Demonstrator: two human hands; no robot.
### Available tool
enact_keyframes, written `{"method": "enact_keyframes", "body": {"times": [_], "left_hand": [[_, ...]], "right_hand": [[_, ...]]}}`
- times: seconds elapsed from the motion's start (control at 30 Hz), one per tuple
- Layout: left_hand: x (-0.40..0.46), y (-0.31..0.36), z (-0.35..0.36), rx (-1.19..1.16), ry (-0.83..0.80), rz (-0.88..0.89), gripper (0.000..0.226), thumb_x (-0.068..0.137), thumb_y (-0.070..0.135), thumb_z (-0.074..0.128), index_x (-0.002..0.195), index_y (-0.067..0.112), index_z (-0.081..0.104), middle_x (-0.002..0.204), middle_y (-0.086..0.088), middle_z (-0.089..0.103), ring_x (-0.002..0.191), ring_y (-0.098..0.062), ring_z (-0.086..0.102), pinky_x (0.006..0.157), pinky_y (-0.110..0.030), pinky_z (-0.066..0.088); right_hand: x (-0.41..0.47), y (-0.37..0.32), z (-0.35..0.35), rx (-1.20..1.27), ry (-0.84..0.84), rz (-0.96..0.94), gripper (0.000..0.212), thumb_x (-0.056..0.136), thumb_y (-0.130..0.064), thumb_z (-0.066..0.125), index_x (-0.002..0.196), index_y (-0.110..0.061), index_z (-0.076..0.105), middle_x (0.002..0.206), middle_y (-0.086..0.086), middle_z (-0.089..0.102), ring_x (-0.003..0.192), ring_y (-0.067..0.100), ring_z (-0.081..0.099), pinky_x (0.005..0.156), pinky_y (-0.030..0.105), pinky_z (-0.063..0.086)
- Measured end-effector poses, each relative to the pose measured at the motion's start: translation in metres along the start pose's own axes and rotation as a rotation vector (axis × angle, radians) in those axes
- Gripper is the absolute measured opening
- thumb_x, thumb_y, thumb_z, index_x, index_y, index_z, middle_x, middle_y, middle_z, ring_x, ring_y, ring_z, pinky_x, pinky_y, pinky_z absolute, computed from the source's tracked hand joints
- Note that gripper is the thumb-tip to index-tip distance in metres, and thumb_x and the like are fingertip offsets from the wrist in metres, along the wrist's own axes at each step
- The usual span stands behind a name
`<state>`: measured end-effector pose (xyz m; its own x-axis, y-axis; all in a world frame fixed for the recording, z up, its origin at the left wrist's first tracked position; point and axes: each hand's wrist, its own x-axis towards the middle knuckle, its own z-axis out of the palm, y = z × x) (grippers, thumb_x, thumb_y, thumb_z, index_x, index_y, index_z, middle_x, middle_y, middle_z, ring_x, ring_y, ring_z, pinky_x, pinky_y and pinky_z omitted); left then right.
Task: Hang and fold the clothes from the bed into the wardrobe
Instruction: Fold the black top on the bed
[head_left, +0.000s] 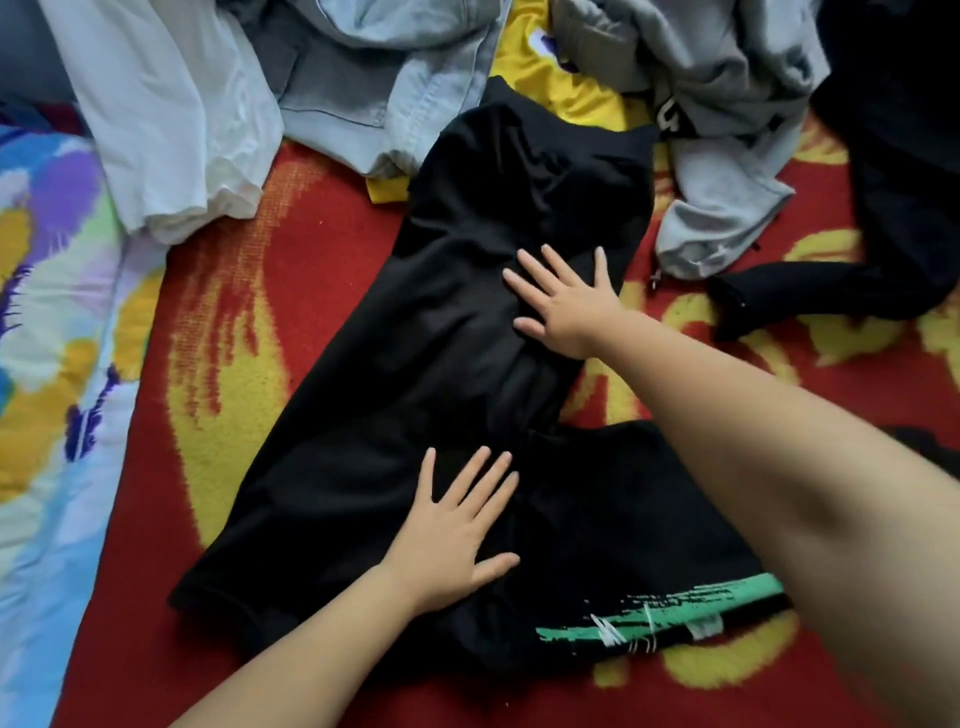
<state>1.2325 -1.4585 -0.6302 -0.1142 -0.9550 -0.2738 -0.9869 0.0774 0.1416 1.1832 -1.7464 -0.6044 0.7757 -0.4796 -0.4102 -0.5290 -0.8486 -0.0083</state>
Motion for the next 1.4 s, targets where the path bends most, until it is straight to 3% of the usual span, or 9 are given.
{"method": "enact_keyframes", "body": {"times": [0.1,0.33,0.47,0.57,0.77,0.93,1.03,1.2,1.4], "left_hand": [[-0.008,0.011,0.002,0.041,-0.088,-0.026,0.078,0.087,0.067,0.029,0.147,0.017,0.028,0.155,-0.006,0.025,0.143,-0.028,0.023,0.105,-0.067,0.017],[-0.027,0.064,-0.02,-0.064,-0.075,0.056,0.071,0.087,0.056,0.032,0.144,0.012,0.037,0.152,-0.013,0.032,0.141,-0.025,0.029,0.106,-0.062,0.028],[-0.025,0.123,-0.01,-0.058,-0.312,0.117,0.082,0.093,0.044,0.043,0.151,0.018,-0.009,0.155,-0.01,-0.021,0.143,-0.021,-0.021,0.112,-0.056,-0.011],[-0.027,0.139,0.0,-0.025,-0.324,0.031,0.084,0.094,0.016,0.042,0.146,0.019,-0.025,0.149,-0.008,-0.036,0.14,-0.022,-0.031,0.111,-0.057,-0.014],[-0.033,0.118,-0.002,-0.154,-0.307,0.101,0.095,0.076,-0.016,0.036,0.152,0.02,-0.011,0.154,0.001,-0.026,0.139,-0.017,-0.03,0.114,-0.036,-0.015],[-0.046,0.104,-0.046,-1.065,-0.256,-0.254,0.087,0.073,-0.021,0.03,0.148,0.022,0.031,0.15,0.01,0.028,0.138,0.003,0.021,0.108,-0.004,0.013],[-0.058,0.077,-0.073,-1.528,-0.245,-0.518,0.07,0.075,-0.021,0.033,0.116,0.024,0.067,0.102,0.005,0.071,0.09,-0.006,0.063,0.08,-0.017,0.044],[-0.065,0.016,-0.089,-1.955,-0.227,-0.768,0.043,0.078,-0.019,0.038,0.09,0.009,0.068,0.086,-0.015,0.067,0.072,-0.023,0.063,0.061,-0.03,0.051],[-0.083,-0.05,-0.065,-1.53,0.079,-0.951,0.036,0.097,0.002,0.044,0.131,0.013,0.049,0.105,-0.006,0.064,0.094,-0.019,0.062,0.074,-0.024,0.05]], "right_hand": [[-0.011,0.0,0.004,0.175,-0.05,0.203,0.058,0.101,-0.05,0.02,0.153,-0.033,-0.001,0.161,-0.004,-0.012,0.147,0.016,-0.014,0.11,0.065,-0.009],[-0.195,0.07,0.029,0.642,0.569,0.81,0.056,0.097,-0.022,0.045,0.15,-0.014,0.027,0.158,0.009,0.02,0.147,0.024,0.013,0.115,0.052,0.009],[-0.309,0.09,0.088,0.829,0.631,1.347,0.066,0.096,-0.024,0.052,0.15,-0.004,0.02,0.154,0.021,0.022,0.144,0.032,0.019,0.116,0.038,0.014],[-0.33,0.082,0.122,1.182,0.545,1.628,0.079,0.091,-0.038,0.06,0.148,-0.001,0.021,0.149,0.021,0.031,0.137,0.034,0.033,0.114,0.042,0.028],[-0.304,0.085,0.111,1.764,0.689,1.486,0.046,0.088,-0.012,0.063,0.13,-0.003,0.048,0.127,0.018,0.058,0.105,0.029,0.061,0.087,0.042,0.052],[-0.265,0.09,0.021,1.584,0.897,1.198,0.036,0.087,-0.012,0.058,0.122,-0.007,0.052,0.116,0.011,0.062,0.097,0.021,0.06,0.088,0.034,0.05],[-0.207,0.074,-0.052,1.502,0.914,0.935,0.018,0.085,-0.011,0.057,0.102,-0.013,0.052,0.099,0.005,0.061,0.092,0.019,0.059,0.08,0.03,0.05],[-0.08,0.01,-0.139,1.765,0.608,0.643,0.05,0.093,-0.023,0.058,0.136,-0.015,0.035,0.119,0.009,0.057,0.098,0.021,0.063,0.071,0.032,0.056],[-0.077,-0.115,-0.074,0.996,0.227,0.356,0.065,0.093,-0.018,0.051,0.151,-0.013,0.023,0.142,0.01,0.045,0.132,0.025,0.043,0.105,0.029,0.033]]}}
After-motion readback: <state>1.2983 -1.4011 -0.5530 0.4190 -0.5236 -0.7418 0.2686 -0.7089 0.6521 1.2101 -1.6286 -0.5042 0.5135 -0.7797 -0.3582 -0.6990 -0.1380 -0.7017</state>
